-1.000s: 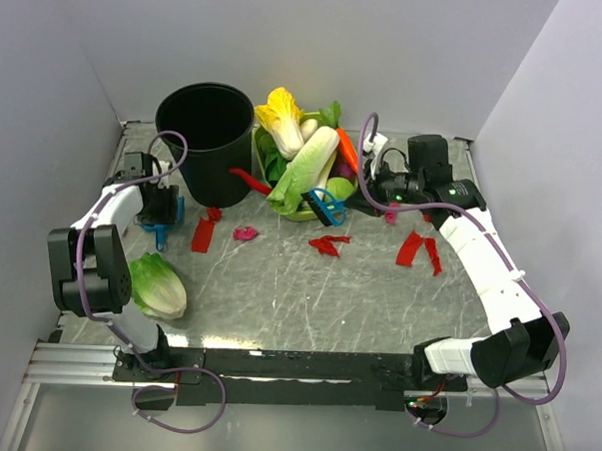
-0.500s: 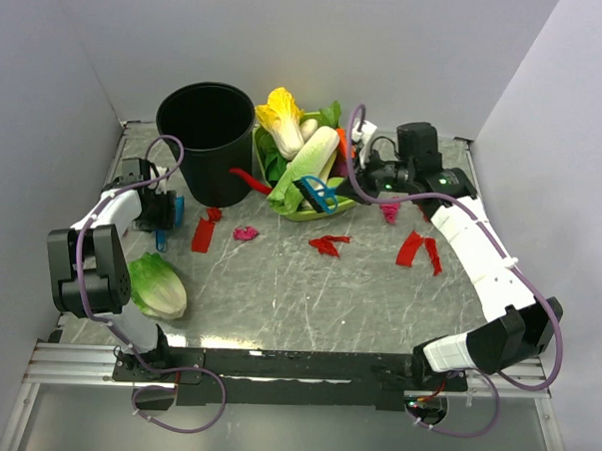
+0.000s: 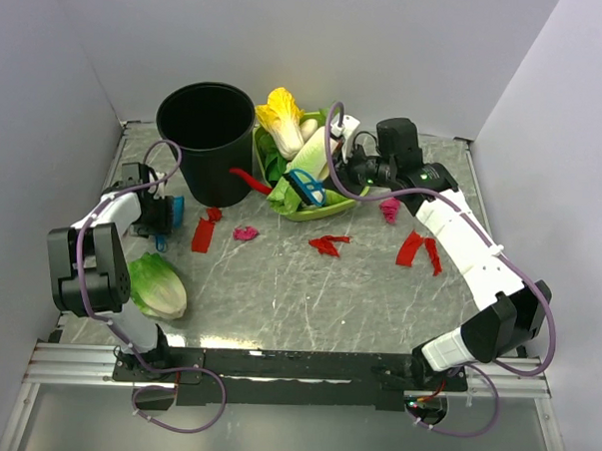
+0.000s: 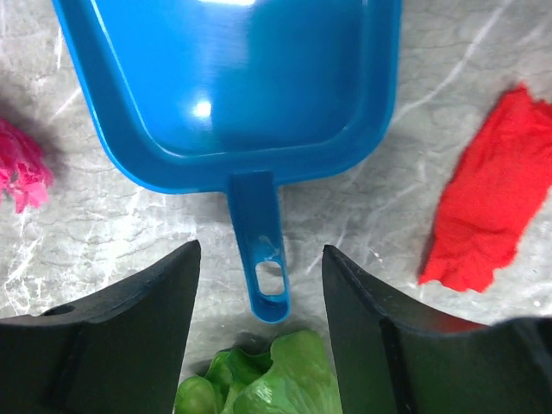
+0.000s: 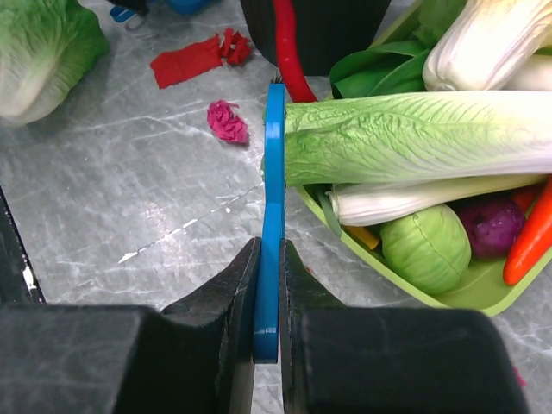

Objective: Sweep away the paper scraps from the table

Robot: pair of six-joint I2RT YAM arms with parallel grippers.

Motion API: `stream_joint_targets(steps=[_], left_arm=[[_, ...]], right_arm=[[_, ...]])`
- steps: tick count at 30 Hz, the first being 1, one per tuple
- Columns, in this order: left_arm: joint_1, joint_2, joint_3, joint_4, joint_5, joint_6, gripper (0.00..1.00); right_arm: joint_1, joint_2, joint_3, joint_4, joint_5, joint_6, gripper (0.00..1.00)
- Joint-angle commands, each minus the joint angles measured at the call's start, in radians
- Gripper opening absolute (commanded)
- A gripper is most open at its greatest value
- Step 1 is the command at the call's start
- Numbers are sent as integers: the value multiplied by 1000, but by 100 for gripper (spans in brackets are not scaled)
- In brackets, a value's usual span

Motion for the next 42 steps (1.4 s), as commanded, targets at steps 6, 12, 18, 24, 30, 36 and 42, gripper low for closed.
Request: stream_joint_targets(steps=[6, 12, 18, 24, 30, 36, 42], left_arm=[[15, 43, -38, 30, 23, -18, 59], [16, 100, -5, 21, 37, -20, 51], [16, 85, -5, 18, 55, -17, 39], [19, 11, -43, -5, 43, 6, 27], [19, -67, -84, 10, 35, 22, 19], [21, -58, -68, 15, 46, 20, 17], [21, -55, -52, 1, 63, 19, 6]], right_arm=[[20, -49, -3, 34, 43, -9, 0], [20, -75, -45, 47, 54, -8, 0], [20, -64, -43, 54, 52, -14, 0], [20, -57, -43, 60, 43, -14, 0], [20, -35, -31, 63, 23, -8, 0], [19, -24, -20, 65, 13, 0, 0], [22, -43, -20, 54, 28, -12, 0]])
